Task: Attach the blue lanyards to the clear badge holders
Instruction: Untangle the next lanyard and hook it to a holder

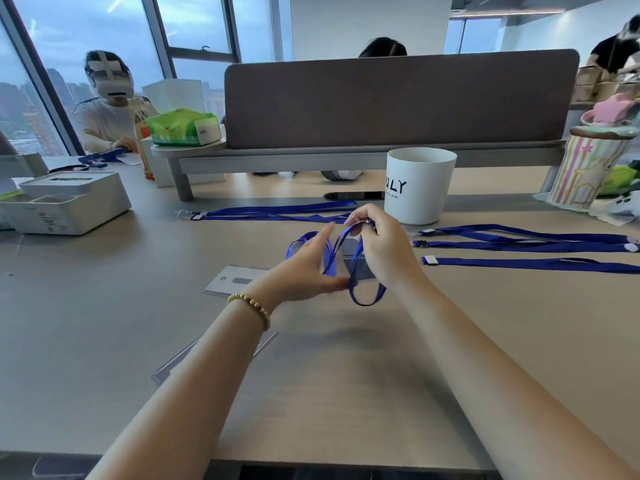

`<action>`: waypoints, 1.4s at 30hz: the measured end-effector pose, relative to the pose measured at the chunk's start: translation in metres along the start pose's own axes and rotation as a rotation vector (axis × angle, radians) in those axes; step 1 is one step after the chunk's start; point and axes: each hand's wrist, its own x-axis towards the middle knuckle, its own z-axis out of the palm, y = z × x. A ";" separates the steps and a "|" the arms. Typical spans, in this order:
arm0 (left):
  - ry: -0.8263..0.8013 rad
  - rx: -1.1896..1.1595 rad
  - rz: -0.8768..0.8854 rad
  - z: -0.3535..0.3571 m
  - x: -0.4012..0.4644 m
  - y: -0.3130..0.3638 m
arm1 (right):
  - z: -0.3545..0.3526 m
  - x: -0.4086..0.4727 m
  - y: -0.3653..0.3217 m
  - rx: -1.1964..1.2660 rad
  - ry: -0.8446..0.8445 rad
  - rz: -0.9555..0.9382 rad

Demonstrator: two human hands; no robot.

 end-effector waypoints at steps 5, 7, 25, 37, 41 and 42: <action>-0.072 -0.732 -0.016 -0.002 0.008 0.012 | -0.011 0.022 -0.006 0.342 0.150 0.196; -0.085 -0.821 -0.019 -0.006 0.014 0.015 | -0.012 0.036 -0.004 0.425 0.189 0.268; -0.048 -0.809 -0.024 -0.037 0.138 0.073 | -0.060 0.144 0.033 0.362 0.237 0.487; 0.318 -0.416 0.045 -0.033 0.286 0.115 | -0.105 0.235 0.086 -0.252 0.297 0.334; 0.316 0.063 0.142 -0.030 0.308 0.112 | -0.106 0.248 0.108 -0.526 0.099 0.393; 0.270 0.132 0.153 -0.029 0.311 0.111 | -0.105 0.249 0.112 -0.591 0.038 0.410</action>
